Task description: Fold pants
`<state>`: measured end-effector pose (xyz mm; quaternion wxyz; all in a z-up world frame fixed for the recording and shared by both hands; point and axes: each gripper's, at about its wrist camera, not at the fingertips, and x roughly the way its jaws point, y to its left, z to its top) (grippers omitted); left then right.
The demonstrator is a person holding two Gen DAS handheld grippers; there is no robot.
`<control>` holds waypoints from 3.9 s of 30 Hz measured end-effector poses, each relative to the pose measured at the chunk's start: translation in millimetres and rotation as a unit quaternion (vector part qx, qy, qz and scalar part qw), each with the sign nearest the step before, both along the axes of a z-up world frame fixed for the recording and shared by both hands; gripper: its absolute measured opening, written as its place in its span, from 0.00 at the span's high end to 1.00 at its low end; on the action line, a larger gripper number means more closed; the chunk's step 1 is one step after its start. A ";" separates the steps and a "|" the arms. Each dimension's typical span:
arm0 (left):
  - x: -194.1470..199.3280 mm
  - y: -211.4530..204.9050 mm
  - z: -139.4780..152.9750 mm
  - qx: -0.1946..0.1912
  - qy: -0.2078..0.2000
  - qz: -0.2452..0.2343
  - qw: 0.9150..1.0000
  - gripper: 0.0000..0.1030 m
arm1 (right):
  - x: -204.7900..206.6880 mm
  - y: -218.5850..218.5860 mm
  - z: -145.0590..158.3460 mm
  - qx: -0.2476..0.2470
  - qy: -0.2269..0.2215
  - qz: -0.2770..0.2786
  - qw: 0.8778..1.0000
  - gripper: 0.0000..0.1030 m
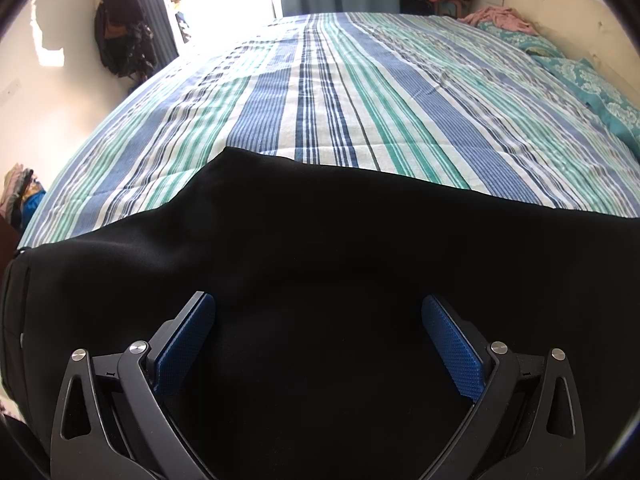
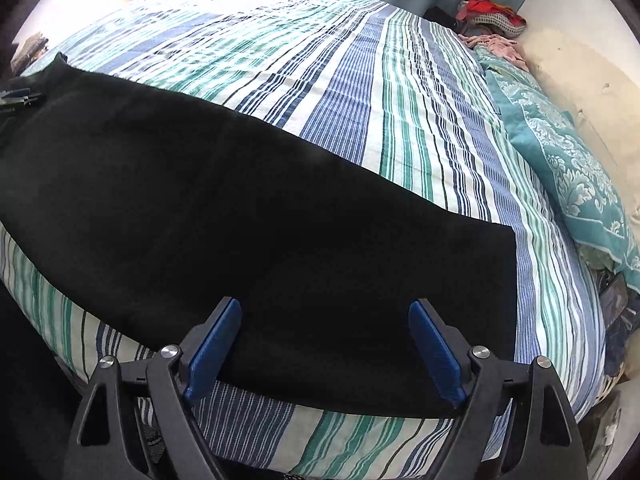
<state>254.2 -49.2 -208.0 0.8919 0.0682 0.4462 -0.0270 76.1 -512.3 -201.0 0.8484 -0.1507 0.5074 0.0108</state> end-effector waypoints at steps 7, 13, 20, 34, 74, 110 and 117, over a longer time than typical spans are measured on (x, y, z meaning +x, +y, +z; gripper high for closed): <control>0.0 -0.2 0.0 -0.002 -0.004 0.000 1.000 0.00 | -36.1 -155.8 50.4 0.365 -0.104 -0.177 0.908 0.24; 1.2 0.4 -0.1 -0.006 -0.002 -0.001 1.000 0.00 | -12.6 -206.5 -3.1 0.403 -0.005 -0.198 0.894 0.24; 1.4 0.4 -0.4 -0.007 -0.002 0.000 1.000 0.00 | 13.2 -201.9 -27.5 0.508 0.037 -0.161 0.845 0.29; 5.8 17.6 16.6 -0.051 0.062 -0.003 0.997 0.02 | 3.7 -116.3 26.1 0.614 -0.031 -0.140 0.776 0.86; -57.3 -3.8 41.7 -0.127 0.073 -0.080 0.986 0.91 | -52.9 187.6 56.1 0.328 -0.173 -0.121 0.921 0.05; -66.2 41.4 44.9 -0.110 0.056 -0.020 0.992 0.15 | 46.9 207.9 42.7 0.267 -0.041 -0.083 0.959 0.33; -67.2 37.7 26.6 -0.104 0.080 -0.012 0.991 0.10 | 9.9 229.5 -3.2 0.223 -0.001 -0.089 0.971 0.28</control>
